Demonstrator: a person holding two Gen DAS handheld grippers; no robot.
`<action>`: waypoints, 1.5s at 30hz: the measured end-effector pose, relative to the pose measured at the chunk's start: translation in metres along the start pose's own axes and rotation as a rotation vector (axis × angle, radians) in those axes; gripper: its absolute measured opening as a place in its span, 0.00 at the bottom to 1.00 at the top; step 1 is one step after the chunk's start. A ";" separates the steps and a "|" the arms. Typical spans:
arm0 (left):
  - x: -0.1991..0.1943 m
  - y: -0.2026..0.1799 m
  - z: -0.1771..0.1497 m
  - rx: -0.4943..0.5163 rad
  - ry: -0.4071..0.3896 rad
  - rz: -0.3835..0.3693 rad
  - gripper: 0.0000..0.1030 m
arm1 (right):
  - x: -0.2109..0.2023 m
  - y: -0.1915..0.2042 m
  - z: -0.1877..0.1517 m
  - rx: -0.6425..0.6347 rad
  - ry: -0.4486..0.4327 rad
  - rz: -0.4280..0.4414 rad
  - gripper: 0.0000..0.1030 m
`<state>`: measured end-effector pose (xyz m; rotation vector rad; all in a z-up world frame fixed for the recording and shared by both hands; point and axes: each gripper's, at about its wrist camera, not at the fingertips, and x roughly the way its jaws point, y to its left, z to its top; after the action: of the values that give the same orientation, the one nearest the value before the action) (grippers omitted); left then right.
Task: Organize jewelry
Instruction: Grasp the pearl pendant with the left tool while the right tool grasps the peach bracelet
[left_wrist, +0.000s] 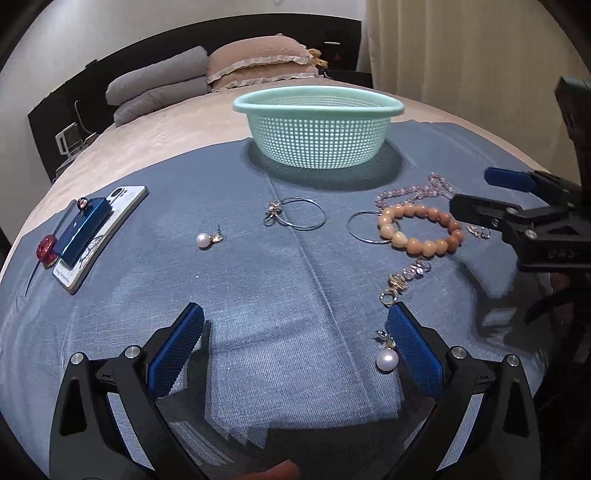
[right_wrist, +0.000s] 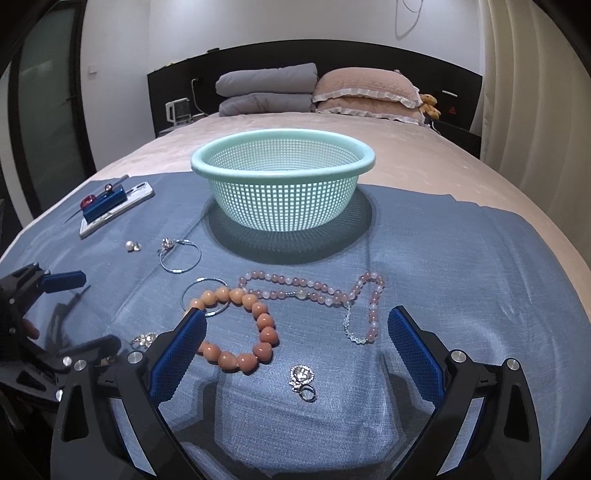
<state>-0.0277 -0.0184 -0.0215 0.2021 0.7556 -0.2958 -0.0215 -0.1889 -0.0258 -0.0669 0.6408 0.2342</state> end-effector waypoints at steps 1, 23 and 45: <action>-0.002 -0.002 -0.001 0.015 0.000 -0.007 0.95 | 0.001 0.001 0.000 -0.002 0.005 0.006 0.91; 0.009 -0.025 -0.020 0.155 -0.003 -0.171 0.96 | 0.032 0.025 -0.009 -0.091 0.135 0.090 0.11; -0.017 -0.022 -0.026 0.141 0.005 -0.212 0.09 | 0.030 0.026 -0.008 -0.117 0.130 0.098 0.11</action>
<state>-0.0639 -0.0284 -0.0297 0.2562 0.7629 -0.5507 -0.0090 -0.1589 -0.0497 -0.1650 0.7605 0.3641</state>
